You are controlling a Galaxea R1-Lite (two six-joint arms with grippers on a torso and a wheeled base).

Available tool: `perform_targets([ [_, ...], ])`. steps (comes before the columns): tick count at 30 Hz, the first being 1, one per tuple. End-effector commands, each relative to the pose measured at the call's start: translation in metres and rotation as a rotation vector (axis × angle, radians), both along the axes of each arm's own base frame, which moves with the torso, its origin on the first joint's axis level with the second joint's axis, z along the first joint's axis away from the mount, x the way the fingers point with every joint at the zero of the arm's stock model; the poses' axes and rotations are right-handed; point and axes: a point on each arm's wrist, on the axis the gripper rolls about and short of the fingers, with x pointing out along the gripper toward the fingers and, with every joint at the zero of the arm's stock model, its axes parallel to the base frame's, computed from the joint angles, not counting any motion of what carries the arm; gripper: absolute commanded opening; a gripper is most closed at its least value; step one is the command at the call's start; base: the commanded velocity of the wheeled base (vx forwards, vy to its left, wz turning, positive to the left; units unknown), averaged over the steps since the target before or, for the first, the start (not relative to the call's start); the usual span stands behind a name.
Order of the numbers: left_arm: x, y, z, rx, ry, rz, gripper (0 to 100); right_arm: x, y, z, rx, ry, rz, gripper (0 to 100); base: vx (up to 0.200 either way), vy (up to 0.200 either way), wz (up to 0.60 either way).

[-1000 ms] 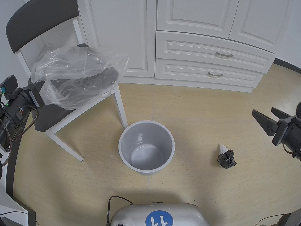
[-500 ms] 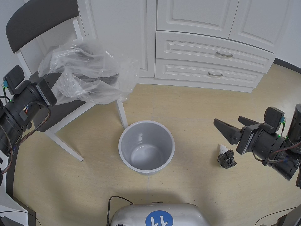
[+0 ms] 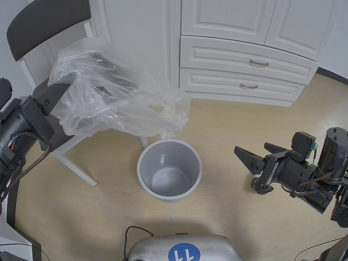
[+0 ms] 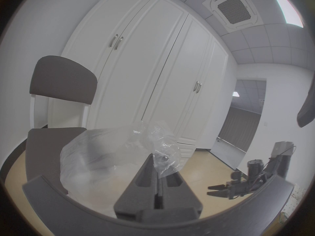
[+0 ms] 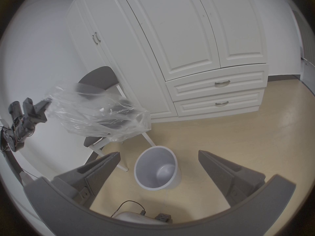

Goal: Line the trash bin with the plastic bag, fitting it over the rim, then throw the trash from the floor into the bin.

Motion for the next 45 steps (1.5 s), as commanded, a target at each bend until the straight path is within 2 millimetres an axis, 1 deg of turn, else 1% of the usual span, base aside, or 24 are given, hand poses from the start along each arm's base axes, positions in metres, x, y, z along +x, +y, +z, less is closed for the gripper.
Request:
perform_targets([
  [1, -0.017, 0.001, 0.005, -0.02, -0.033, -0.061, 0, 0.006, 0.005, -0.011, -0.02, 0.037, -0.002, 100, 0.0, 0.0, 0.0],
  [10, -0.024, 0.0, 0.006, -0.027, -0.043, -0.097, 0, 0.009, 0.009, -0.023, -0.051, 0.076, 0.002, 100, 0.0, 0.0, 0.0],
  [14, -0.03, 0.0, 0.006, -0.032, -0.051, -0.124, 0, 0.01, 0.01, -0.023, -0.05, 0.077, 0.0, 100, 0.0, 0.0, 0.0],
  [18, -0.031, -0.001, 0.005, -0.03, -0.048, -0.13, 0, 0.01, 0.01, -0.021, -0.046, 0.072, 0.0, 100, 0.0, 0.0, 0.0],
  [24, -0.032, -0.003, 0.005, -0.03, -0.047, -0.146, 0, 0.012, 0.012, -0.026, -0.058, 0.088, 0.004, 100, 0.0, 0.0, 0.0],
  [26, -0.03, -0.005, 0.003, -0.024, -0.038, -0.149, 0, 0.013, 0.022, -0.034, -0.034, 0.126, 0.022, 100, 0.0, 0.0, 0.0],
  [29, -0.03, -0.005, 0.003, -0.027, -0.042, -0.151, 0, 0.009, 0.027, -0.036, -0.013, 0.135, 0.045, 100, 0.0, 0.0, 0.0],
  [30, -0.033, -0.003, 0.005, -0.033, -0.056, -0.153, 0, 0.008, 0.033, -0.038, 0.005, 0.15, 0.067, 100, 0.0, 0.0, 0.0],
  [35, -0.045, 0.004, 0.014, -0.061, -0.105, -0.195, 0, 0.006, 0.032, -0.028, 0.057, 0.134, 0.074, 100, 0.0, 0.0, 0.0],
  [40, -0.05, 0.005, 0.015, -0.059, -0.124, -0.241, 0, 0.004, 0.033, -0.029, 0.069, 0.151, 0.117, 100, 0.0, 0.0, 0.0],
  [45, -0.052, 0.005, 0.016, -0.064, -0.13, -0.256, 0, 0.008, 0.036, -0.03, 0.103, 0.171, 0.109, 100, 0.0, 0.0, 0.0],
])
